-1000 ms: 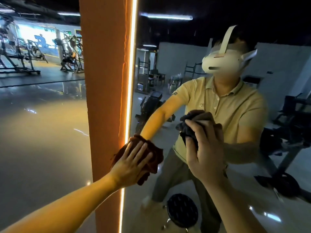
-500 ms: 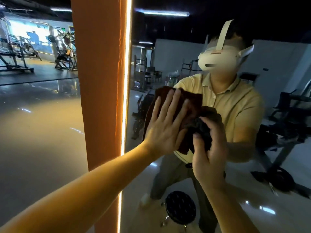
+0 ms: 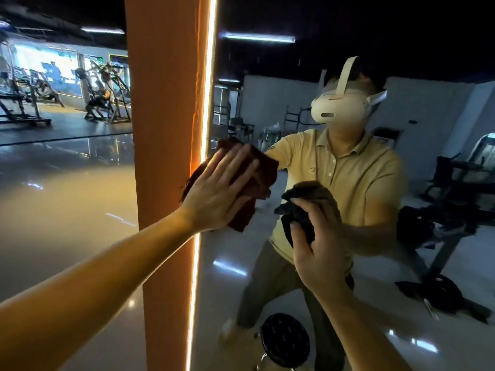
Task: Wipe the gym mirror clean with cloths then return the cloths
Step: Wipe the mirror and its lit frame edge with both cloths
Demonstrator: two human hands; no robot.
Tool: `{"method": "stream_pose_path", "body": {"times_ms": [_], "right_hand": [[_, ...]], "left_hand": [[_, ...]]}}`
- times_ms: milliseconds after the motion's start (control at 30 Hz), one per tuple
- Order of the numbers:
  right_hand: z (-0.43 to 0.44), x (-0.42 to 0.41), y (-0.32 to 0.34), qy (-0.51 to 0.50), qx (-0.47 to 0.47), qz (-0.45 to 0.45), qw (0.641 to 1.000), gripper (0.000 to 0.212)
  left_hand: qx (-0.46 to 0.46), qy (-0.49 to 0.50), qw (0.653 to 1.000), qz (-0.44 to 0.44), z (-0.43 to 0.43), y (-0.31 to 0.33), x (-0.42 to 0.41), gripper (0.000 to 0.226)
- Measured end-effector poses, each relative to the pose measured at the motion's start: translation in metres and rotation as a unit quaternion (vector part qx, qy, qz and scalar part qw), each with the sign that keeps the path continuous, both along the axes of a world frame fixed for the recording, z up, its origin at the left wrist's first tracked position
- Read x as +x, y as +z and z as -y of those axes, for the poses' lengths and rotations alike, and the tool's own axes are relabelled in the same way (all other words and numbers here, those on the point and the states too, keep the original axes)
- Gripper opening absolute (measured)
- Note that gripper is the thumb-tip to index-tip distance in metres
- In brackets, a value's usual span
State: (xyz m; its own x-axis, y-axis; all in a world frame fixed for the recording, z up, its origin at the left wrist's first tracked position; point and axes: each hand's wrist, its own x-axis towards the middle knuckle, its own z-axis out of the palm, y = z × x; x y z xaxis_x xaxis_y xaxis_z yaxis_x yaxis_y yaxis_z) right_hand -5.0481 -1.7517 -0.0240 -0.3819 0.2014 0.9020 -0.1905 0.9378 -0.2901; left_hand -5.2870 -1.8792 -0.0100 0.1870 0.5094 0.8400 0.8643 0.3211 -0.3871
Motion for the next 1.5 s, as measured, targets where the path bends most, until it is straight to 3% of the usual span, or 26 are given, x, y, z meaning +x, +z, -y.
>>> {"method": "stream_pose_path", "body": {"times_ms": [100, 167, 300, 467, 567, 667, 833, 900, 967, 1067, 1267, 1367, 1500], "right_hand": [[0.004, -0.011, 0.013, 0.002, 0.012, -0.019, 1.0, 0.037], [0.003, -0.02, 0.007, -0.011, 0.012, -0.024, 1.0, 0.037], [-0.004, -0.026, -0.019, -0.044, 0.081, -0.012, 0.996, 0.036], [-0.007, -0.028, -0.054, -0.058, 0.129, 0.016, 0.99, 0.034], [-0.008, -0.025, -0.07, -0.063, 0.148, 0.025, 0.987, 0.032], [-0.014, -0.019, -0.075, -0.071, 0.159, 0.021, 0.984, 0.033], [-0.031, -0.004, -0.06, -0.086, 0.13, -0.028, 0.987, 0.038], [-0.036, 0.0, -0.052, -0.074, 0.135, -0.039, 0.987, 0.038], [-0.039, 0.001, -0.052, -0.058, 0.146, -0.042, 0.987, 0.038], [-0.044, -0.001, -0.064, -0.034, 0.146, -0.065, 0.987, 0.037], [-0.034, -0.018, -0.128, -0.038, 0.192, -0.047, 0.98, 0.036], [-0.033, -0.021, -0.141, -0.059, 0.217, -0.042, 0.974, 0.037], [-0.038, -0.023, -0.129, -0.067, 0.233, -0.062, 0.968, 0.034]], "left_hand": [[0.168, -0.011, 0.976, 0.141, -0.026, 0.038, 0.02, 0.071], [0.206, -0.027, 0.962, 0.18, -0.038, 0.015, 0.027, 0.073], [0.135, -0.044, 0.98, 0.139, -0.033, -0.078, 0.023, 0.075], [0.014, 0.02, 0.992, 0.122, 0.005, -0.208, 0.015, 0.072], [-0.035, 0.039, 0.989, 0.138, 0.018, -0.243, 0.028, 0.07], [0.009, -0.007, 0.985, 0.172, 0.011, -0.2, 0.038, 0.067], [0.211, -0.021, 0.956, 0.203, -0.044, -0.041, 0.045, 0.073], [0.243, -0.025, 0.948, 0.206, -0.065, -0.023, 0.059, 0.074], [0.218, -0.033, 0.96, 0.174, -0.073, -0.048, 0.07, 0.074], [0.125, -0.014, 0.982, 0.139, -0.054, -0.136, 0.07, 0.074], [0.037, 0.052, 0.989, 0.13, -0.002, -0.304, 0.036, 0.07], [0.037, 0.021, 0.992, 0.119, -0.003, -0.294, 0.032, 0.07], [0.143, -0.02, 0.98, 0.138, -0.032, -0.17, 0.039, 0.073]]}}
